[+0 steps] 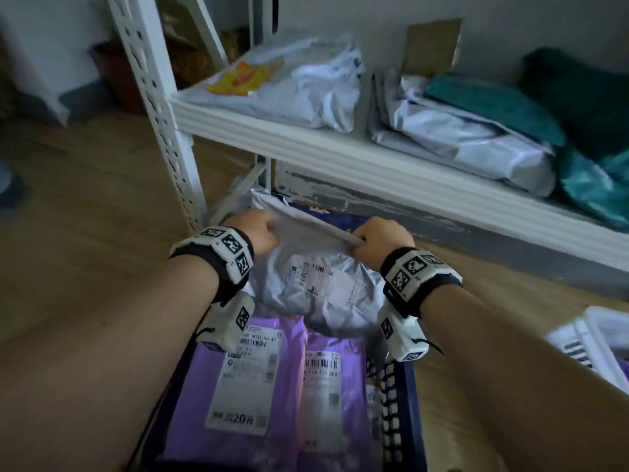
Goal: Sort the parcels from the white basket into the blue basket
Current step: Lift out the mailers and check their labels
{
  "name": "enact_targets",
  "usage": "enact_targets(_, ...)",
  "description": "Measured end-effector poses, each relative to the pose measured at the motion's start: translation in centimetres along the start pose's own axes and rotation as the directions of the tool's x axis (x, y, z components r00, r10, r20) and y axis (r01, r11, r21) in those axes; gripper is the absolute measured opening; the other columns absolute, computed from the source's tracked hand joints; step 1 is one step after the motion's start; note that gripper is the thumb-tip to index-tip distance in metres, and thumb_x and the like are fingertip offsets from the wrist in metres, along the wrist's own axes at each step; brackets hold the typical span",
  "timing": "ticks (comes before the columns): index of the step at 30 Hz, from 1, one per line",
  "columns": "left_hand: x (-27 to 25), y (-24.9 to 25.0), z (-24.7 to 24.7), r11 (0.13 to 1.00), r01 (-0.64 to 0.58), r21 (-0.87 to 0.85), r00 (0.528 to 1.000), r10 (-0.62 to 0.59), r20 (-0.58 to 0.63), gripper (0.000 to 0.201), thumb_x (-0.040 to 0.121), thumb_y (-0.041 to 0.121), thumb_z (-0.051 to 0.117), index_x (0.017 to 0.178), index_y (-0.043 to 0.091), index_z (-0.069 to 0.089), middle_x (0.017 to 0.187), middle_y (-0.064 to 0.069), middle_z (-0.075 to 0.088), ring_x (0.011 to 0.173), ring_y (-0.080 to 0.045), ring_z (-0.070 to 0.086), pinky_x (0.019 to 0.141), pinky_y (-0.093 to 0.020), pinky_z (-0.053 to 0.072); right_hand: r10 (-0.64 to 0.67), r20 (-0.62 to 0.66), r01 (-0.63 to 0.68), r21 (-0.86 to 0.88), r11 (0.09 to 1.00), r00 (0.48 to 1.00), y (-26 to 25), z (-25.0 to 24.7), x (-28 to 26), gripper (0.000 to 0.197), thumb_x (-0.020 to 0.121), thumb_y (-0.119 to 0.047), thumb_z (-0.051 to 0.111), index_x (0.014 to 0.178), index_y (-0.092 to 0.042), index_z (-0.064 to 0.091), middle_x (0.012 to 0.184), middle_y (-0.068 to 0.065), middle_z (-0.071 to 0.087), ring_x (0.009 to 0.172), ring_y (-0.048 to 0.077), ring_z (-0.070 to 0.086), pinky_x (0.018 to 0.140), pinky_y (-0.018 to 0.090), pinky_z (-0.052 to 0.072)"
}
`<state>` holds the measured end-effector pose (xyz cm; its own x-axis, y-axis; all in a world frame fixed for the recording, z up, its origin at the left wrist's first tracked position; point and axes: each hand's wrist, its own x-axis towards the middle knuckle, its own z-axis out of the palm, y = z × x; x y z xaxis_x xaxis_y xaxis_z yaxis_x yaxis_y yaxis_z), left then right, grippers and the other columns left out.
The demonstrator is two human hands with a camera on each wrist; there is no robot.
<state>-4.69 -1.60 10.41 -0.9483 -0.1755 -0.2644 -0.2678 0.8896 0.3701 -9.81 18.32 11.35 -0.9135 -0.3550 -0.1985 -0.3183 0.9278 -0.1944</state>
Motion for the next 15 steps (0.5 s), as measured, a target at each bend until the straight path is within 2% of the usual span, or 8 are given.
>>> enact_targets(2,-2.9,0.1,-1.2,0.999,0.001,-0.049,0.996,-0.006,-0.089,0.016,0.092,0.013,0.046,0.089,0.007,0.060,0.094,-0.014,0.057,0.086,-0.027,0.056,0.070,-0.030,0.040,0.029,-0.080,-0.027,0.032,0.999,0.996,-0.4,-1.5,-2.9,0.024,0.085,-0.026,0.058,0.060,-0.026,0.056,0.065,-0.002,0.055,0.066,0.022,0.054,0.053,0.022,0.036)
enact_targets(5,-6.7,0.1,-2.5,0.995,0.025,-0.096,0.986,-0.040,-0.162,0.018,0.091,0.018,0.047,0.087,0.009,0.062,0.099,-0.015,0.059,0.092,-0.027,0.059,0.075,-0.031,0.043,0.055,-0.164,-0.040,0.094,0.995,0.985,-0.7,-3.2,-6.5,0.017,0.083,-0.019,0.055,0.069,-0.026,0.061,0.069,0.001,0.058,0.070,0.024,0.057,0.059,0.027,0.042)
enact_targets(6,-7.7,0.0,-2.9,0.991,0.045,-0.126,0.984,-0.066,-0.168,0.015,0.091,0.020,0.049,0.093,0.011,0.062,0.103,-0.016,0.058,0.095,-0.027,0.058,0.079,-0.032,0.045,0.067,-0.197,-0.042,0.125,0.991,0.978,-0.7,-3.7,-7.6,0.018,0.083,-0.017,0.055,0.067,-0.025,0.060,0.068,0.001,0.057,0.070,0.024,0.056,0.060,0.027,0.042)
enact_targets(7,-8.9,0.0,-3.2,0.986,0.044,-0.161,0.979,-0.074,-0.187,0.019,0.091,0.020,0.051,0.105,0.010,0.060,0.110,-0.017,0.058,0.100,-0.028,0.058,0.082,-0.033,0.046,0.079,-0.237,-0.038,0.173,0.984,0.968,-0.7,-4.1,-8.6,0.022,0.082,-0.017,0.056,0.062,-0.024,0.058,0.066,0.001,0.057,0.070,0.024,0.057,0.061,0.027,0.043)
enact_targets(9,-10.6,-0.2,-3.4,0.970,0.049,-0.239,0.966,-0.107,-0.236,0.043,0.090,0.020,0.055,0.130,0.009,0.049,0.124,-0.016,0.056,0.108,-0.032,0.057,0.088,-0.036,0.047,0.115,-0.304,-0.019,0.301,0.953,0.946,-0.4,-5.0,-10.2,0.029,0.081,-0.016,0.058,0.053,-0.024,0.054,0.064,0.003,0.059,0.069,0.025,0.058,0.060,0.026,0.042)
enact_targets(10,-11.0,-0.6,-3.4,0.953,0.046,-0.299,0.958,-0.126,-0.257,0.050,0.088,0.021,0.057,0.135,0.010,0.044,0.127,-0.014,0.056,0.110,-0.032,0.057,0.089,-0.034,0.047,0.134,-0.329,-0.003,0.370,0.929,0.935,-0.2,-5.3,-10.8,0.031,0.081,-0.016,0.059,0.051,-0.024,0.054,0.062,0.004,0.059,0.066,0.024,0.058,0.058,0.024,0.041)
enact_targets(13,-11.8,-1.5,-3.1,0.888,0.025,-0.460,0.945,-0.171,-0.278,0.058,0.084,0.035,0.062,0.134,0.009,0.046,0.130,-0.011,0.057,0.114,-0.031,0.056,0.093,-0.032,0.046,0.180,-0.358,0.061,0.569,0.820,0.916,0.2,-5.9,-11.8,0.033,0.080,-0.014,0.067,0.050,-0.024,0.056,0.053,0.001,0.054,0.053,0.015,0.050,0.051,0.023,0.036)
enact_targets(15,-12.1,-1.9,-2.9,0.834,0.019,-0.552,0.951,-0.186,-0.248,0.070,0.078,0.049,0.063,0.134,0.012,0.044,0.130,-0.010,0.057,0.115,-0.031,0.056,0.098,-0.038,0.046,0.213,-0.357,0.088,0.667,0.740,0.910,0.3,-5.9,-11.9,0.034,0.078,-0.009,0.070,0.049,-0.019,0.055,0.043,-0.004,0.050,0.045,0.011,0.046,0.051,0.024,0.036)
